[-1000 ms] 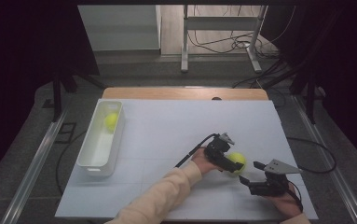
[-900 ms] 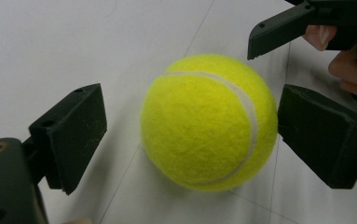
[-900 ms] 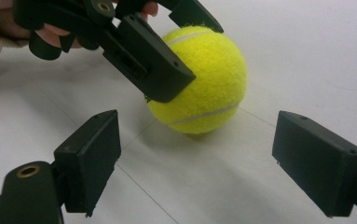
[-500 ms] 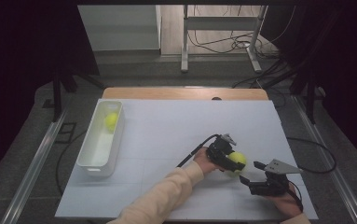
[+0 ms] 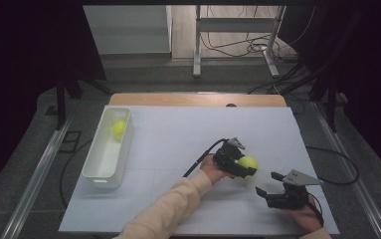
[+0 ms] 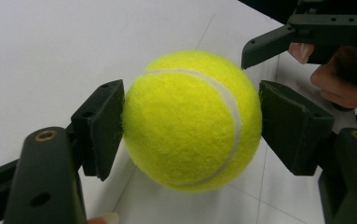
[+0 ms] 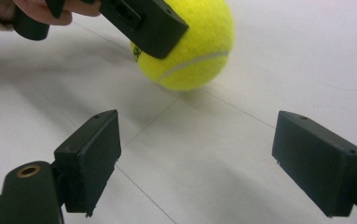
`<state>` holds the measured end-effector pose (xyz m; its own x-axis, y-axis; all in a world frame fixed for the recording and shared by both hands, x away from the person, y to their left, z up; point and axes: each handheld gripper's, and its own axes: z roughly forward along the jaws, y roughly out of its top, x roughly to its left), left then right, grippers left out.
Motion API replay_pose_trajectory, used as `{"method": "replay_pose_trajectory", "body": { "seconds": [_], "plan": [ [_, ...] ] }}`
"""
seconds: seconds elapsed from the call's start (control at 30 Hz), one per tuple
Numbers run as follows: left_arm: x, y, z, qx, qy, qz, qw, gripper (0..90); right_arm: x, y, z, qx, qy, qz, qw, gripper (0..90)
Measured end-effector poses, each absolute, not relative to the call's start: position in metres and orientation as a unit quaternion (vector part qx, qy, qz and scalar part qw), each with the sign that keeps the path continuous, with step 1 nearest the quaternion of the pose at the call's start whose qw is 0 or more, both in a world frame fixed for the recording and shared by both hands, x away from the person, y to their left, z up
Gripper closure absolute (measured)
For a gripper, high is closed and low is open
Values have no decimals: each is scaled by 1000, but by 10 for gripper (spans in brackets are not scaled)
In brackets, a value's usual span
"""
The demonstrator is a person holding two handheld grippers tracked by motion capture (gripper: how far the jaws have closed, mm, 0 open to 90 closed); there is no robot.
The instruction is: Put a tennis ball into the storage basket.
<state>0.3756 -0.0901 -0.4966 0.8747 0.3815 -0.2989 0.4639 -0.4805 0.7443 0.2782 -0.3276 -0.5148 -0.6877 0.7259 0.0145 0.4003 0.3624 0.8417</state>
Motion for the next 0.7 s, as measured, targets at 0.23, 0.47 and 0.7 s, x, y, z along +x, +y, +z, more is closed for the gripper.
{"method": "replay_pose_trajectory", "body": {
  "seconds": [0.23,0.47,0.7],
  "plan": [
    [376,-77,-491,855,254,-37,450,267,278,-328,-515,350,804,443,185,159],
    [375,-66,-485,850,258,-31,457,267,279,-327,-515,351,804,443,185,160],
    [374,-56,-482,847,264,-26,460,266,278,-328,-515,351,804,443,185,160]
  ]
}}
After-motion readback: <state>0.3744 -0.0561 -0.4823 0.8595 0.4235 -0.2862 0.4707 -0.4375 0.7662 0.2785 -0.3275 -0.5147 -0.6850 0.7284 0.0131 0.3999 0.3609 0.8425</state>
